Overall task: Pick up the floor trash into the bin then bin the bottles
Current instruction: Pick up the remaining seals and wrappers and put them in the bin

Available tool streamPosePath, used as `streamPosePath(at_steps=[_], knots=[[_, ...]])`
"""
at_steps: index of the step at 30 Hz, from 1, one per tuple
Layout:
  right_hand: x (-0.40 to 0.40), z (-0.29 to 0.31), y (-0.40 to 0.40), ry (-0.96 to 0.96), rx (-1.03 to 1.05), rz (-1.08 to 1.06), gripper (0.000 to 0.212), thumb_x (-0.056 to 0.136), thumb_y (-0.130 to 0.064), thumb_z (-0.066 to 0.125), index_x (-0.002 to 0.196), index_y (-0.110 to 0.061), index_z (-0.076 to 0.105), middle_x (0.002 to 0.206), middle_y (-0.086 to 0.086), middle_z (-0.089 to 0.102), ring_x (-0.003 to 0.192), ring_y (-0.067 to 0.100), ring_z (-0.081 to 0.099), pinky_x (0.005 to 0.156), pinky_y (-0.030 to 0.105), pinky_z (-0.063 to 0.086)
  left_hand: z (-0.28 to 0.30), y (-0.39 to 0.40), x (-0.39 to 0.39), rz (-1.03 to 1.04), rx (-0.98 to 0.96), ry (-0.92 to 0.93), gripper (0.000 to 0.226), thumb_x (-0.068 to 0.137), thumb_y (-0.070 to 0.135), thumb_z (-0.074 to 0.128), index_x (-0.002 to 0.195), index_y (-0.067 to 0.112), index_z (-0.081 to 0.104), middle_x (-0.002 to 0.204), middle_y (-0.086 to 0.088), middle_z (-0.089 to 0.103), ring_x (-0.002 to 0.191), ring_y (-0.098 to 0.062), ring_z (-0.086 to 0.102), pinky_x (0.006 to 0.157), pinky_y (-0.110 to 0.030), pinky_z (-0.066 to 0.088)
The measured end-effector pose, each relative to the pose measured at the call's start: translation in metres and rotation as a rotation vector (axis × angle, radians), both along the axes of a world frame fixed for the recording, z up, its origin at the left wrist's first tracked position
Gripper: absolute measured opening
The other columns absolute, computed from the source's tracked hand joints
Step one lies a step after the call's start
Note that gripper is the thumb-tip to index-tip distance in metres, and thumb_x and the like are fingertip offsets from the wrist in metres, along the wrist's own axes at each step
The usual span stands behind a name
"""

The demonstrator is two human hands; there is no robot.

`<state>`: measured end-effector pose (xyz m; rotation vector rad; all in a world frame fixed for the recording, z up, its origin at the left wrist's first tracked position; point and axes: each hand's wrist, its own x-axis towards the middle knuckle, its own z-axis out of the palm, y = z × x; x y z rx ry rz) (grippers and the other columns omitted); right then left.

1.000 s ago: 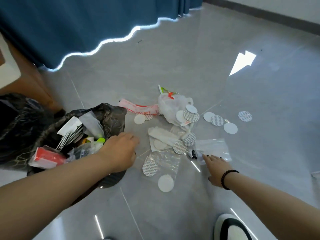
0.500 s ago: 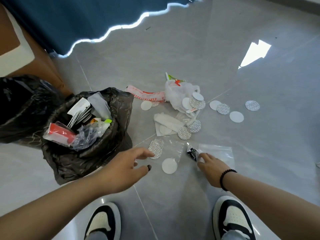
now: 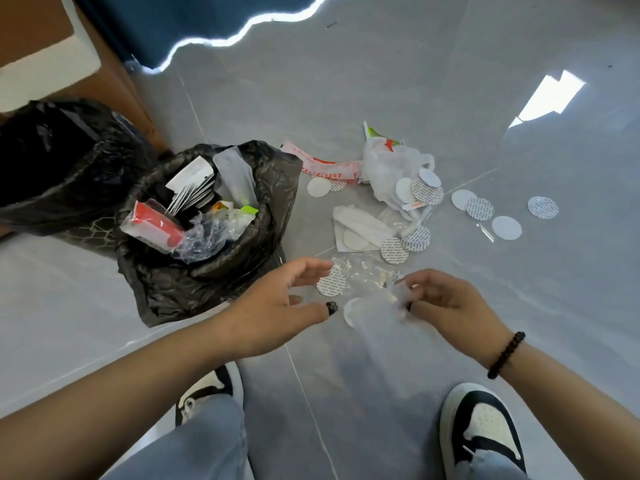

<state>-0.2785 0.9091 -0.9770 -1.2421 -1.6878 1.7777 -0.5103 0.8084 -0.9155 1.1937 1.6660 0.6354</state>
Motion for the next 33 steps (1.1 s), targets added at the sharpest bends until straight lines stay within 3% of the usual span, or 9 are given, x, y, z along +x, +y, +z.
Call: streamPosePath(at_steps=[4,7,11,15,18,20,23,29,33], knots=[[-0.013,0.035,-0.026,0.210,-0.046,0.206,0.030,0.083,0.012,0.061,0.096,-0.013,0.072,0.084,0.013,0.069,0.074,0.020,0.060,0.070,0.028,0.049,0.007,0.004,0.010,-0.196,-0.012,-0.026,0.049,0.083,0.033,0.071,0.129,0.032,0.052,0.129,0.020,0.057,0.122,0.011,0.046,0.109,-0.024,0.034],[-0.020,0.038,-0.028,0.218,-0.039,0.196,0.024,0.081,0.002,0.067,0.096,-0.015,0.073,0.085,0.007,0.069,0.072,0.020,0.060,0.070,0.028,0.050,0.006,0.004,0.011,-0.206,-0.045,-0.084,0.024,0.086,0.022,0.069,0.109,0.016,0.066,0.100,0.001,0.074,0.097,-0.013,0.068,0.091,-0.034,0.051],[-0.018,0.036,-0.015,0.156,-0.088,0.094,0.033,0.070,-0.018,0.080,0.099,-0.011,0.067,0.082,0.002,0.070,0.073,0.016,0.064,0.071,0.023,0.053,-0.004,0.000,0.000,0.036,-0.016,-0.153,0.003,0.086,0.008,0.067,0.083,0.009,0.068,0.071,-0.004,0.071,0.063,-0.012,0.061,0.063,-0.027,0.049],[-0.008,0.029,-0.012,0.111,-0.252,0.015,0.022,0.075,-0.001,0.071,0.097,0.000,0.065,0.073,0.005,0.069,0.059,0.012,0.063,0.059,0.023,0.055,-0.007,-0.005,-0.009,0.371,-0.031,-0.282,0.004,0.087,0.004,0.064,0.089,0.001,0.066,0.062,0.003,0.066,0.047,-0.004,0.051,0.047,-0.013,0.041],[-0.006,0.026,-0.019,0.154,-0.370,-0.067,0.044,0.059,-0.023,0.087,0.090,0.001,0.066,0.070,0.012,0.068,0.056,0.018,0.064,0.055,0.027,0.056,-0.011,-0.011,-0.011,0.463,-0.098,-0.398,0.002,0.088,0.005,0.061,0.088,0.003,0.062,0.062,0.002,0.067,0.049,-0.005,0.057,0.048,-0.015,0.046],[-0.008,0.028,-0.024,0.177,-0.381,-0.127,0.009,0.077,-0.006,0.072,0.083,-0.003,0.066,0.063,0.009,0.067,0.050,0.016,0.061,0.048,0.025,0.053,-0.012,-0.016,-0.010,0.415,-0.143,-0.409,0.003,0.089,0.007,0.060,0.088,0.005,0.062,0.067,-0.002,0.068,0.055,-0.010,0.061,0.052,-0.019,0.050],[-0.010,0.029,-0.032,0.155,-0.373,-0.119,0.020,0.088,0.004,0.054,0.081,-0.009,0.066,0.062,0.010,0.065,0.047,0.016,0.057,0.043,0.025,0.049,-0.013,-0.023,-0.009,0.317,-0.184,-0.361,0.006,0.090,0.009,0.061,0.093,0.009,0.066,0.078,-0.009,0.073,0.066,-0.018,0.067,0.058,-0.027,0.054],[-0.008,0.026,-0.039,0.290,-0.494,-0.105,0.030,0.071,-0.003,0.066,0.100,-0.009,0.073,0.072,0.017,0.060,0.048,0.019,0.054,0.045,0.025,0.049,-0.013,-0.026,-0.009,0.372,-0.195,-0.532,0.026,0.090,0.002,0.055,0.108,0.012,0.071,0.093,-0.017,0.074,0.074,-0.021,0.070,0.060,-0.026,0.056],[-0.006,0.023,-0.039,0.373,-0.614,-0.146,0.027,0.065,-0.002,0.058,0.083,-0.007,0.078,0.072,0.014,0.069,0.056,0.019,0.064,0.053,0.026,0.055,-0.010,-0.025,-0.008,0.387,-0.210,-0.662,0.033,0.090,-0.003,0.050,0.093,0.015,0.078,0.086,-0.013,0.074,0.073,-0.018,0.070,0.062,-0.026,0.057]])
